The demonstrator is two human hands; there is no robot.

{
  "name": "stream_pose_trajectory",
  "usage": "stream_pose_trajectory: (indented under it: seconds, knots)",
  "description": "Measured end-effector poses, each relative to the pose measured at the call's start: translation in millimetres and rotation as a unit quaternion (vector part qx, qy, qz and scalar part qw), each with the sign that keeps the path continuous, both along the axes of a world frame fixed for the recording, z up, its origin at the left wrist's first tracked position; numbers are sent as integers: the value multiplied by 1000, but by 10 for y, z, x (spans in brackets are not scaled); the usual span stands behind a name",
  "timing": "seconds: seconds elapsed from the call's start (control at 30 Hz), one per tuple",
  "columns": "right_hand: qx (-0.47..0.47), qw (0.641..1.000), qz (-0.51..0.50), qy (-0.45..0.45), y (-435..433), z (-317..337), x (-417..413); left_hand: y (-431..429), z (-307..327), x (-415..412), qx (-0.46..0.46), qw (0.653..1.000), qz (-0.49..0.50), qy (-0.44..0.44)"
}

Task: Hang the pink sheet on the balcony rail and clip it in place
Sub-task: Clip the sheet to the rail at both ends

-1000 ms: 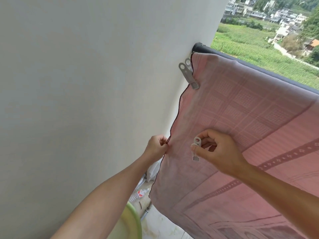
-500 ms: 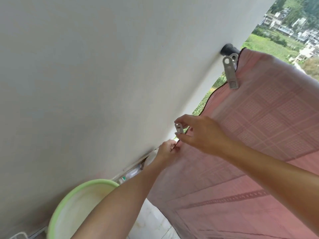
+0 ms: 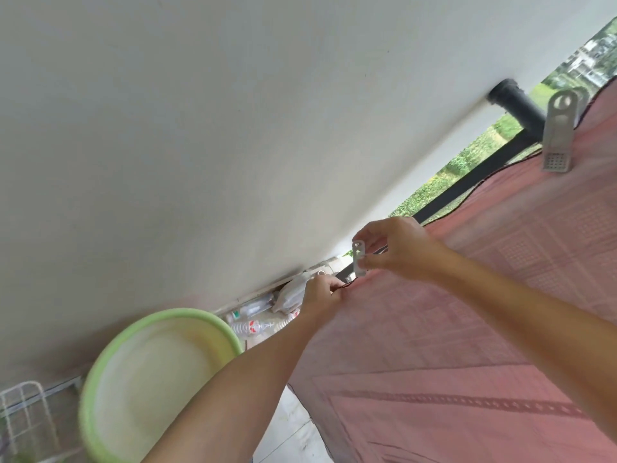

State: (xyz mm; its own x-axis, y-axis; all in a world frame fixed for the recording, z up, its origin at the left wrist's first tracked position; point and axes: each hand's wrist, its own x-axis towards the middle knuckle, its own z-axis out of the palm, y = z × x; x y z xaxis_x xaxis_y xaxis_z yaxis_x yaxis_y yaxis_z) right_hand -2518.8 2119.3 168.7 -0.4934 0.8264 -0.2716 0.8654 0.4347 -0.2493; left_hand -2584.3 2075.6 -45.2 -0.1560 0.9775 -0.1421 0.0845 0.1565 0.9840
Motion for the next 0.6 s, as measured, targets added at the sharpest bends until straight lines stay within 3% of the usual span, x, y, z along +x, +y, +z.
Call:
stream_pose_trajectory:
  seconds: [0.2,0.6]
  knots:
    - [33,994,28,-102,92,-388,-36,-52,-74,19,-9,998,39,-37]
    - [41,978,43,-202,169,-708,-24,-28,-168,-29,-16,995,72,-71]
